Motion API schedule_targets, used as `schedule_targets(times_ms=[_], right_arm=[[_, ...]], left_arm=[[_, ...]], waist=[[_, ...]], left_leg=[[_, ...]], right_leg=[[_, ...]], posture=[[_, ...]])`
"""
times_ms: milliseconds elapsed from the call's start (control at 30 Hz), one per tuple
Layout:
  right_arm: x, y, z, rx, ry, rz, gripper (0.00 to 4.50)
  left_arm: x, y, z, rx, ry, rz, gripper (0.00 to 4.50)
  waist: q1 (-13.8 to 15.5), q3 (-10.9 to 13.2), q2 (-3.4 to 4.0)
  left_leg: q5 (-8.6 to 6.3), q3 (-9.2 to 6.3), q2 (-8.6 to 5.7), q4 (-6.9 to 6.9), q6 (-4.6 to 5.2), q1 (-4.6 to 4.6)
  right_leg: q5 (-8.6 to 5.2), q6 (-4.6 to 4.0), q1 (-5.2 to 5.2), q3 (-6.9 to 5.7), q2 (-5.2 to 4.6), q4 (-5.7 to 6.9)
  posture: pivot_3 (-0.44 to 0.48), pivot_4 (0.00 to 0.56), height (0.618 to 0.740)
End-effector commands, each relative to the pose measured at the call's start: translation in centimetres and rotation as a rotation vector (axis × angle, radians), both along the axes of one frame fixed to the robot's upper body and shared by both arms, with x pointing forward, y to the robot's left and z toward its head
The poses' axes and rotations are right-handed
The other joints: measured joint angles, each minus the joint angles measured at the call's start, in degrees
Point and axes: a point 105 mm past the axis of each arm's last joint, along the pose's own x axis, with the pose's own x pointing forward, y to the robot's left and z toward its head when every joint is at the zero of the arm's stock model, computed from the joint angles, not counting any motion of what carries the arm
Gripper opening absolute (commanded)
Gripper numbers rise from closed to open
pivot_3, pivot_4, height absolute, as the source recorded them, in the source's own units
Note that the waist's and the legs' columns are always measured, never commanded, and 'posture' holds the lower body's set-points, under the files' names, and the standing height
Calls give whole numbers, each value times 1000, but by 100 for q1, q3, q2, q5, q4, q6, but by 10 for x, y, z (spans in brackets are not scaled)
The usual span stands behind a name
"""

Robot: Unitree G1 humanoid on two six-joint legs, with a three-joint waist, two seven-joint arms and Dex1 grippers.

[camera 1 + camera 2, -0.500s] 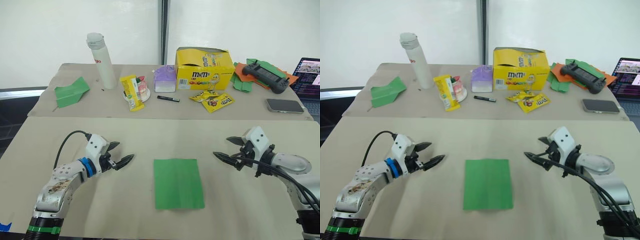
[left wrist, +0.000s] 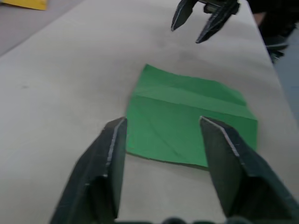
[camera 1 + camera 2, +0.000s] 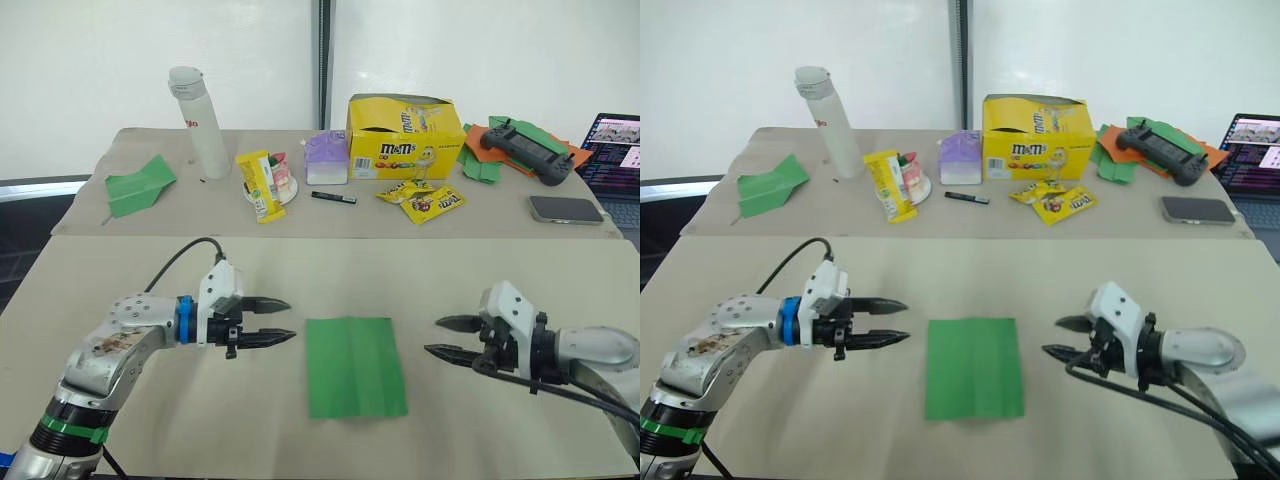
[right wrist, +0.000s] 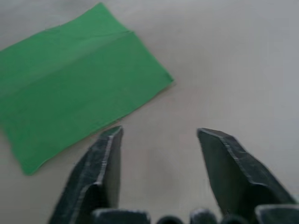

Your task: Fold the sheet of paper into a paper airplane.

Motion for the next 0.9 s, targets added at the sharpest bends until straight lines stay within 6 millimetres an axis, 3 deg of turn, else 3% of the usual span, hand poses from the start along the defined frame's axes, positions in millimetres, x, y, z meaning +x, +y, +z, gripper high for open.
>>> schedule_targets(times_ms=[33, 133, 167, 367, 500, 633, 900], right_arm=[[-11, 14, 0, -7, -6, 45, 1273], [-18, 22, -8, -22, 7, 58, 257], [-18, 22, -10, -37, 4, 56, 23], [-13, 17, -10, -92, -21, 31, 23], [-3, 10, -6, -152, -53, 10, 23], [-4, 10, -17, -209, -16, 43, 23], [-6, 17, -20, -206, 8, 86, 23]], left_arm=[[-5, -11, -5, 54, -27, -85, 1025], [-4, -24, -18, 72, -20, -134, 60], [-4, -28, -20, 70, -18, -140, 0], [2, -46, -31, 73, -18, -152, 0], [3, -66, -48, 75, 13, -149, 0], [6, -83, -50, 23, 32, -127, 0], [4, -82, -71, 118, 83, -128, 0]], waist=[[4, 0, 0], [15, 1, -2], [23, 1, -2], [32, 1, -4], [28, 1, -4], [30, 2, -6], [27, 1, -5]], left_leg=[[0, 1, -1, 0, 0, 0], [0, 3, -2, 0, 0, 1], [0, 4, -2, 1, 0, 0], [0, 4, -3, 3, 0, 0], [0, 5, -4, 3, 1, -1], [1, 4, -4, 4, 1, -2], [1, 5, -4, 6, 1, 0]], right_leg=[[0, 0, 1, 0, -1, 0], [0, 1, 2, 3, -1, -1], [0, 1, 2, 3, -1, -1], [1, 4, 2, 4, -1, -1], [1, 4, 2, 4, -1, -1], [1, 5, 1, 3, 0, -1], [1, 6, 3, 4, 0, 0]], posture=[[0, 150, 740], [0, 150, 740], [0, 150, 740], [0, 150, 740], [0, 150, 740], [0, 150, 740], [0, 150, 740]])
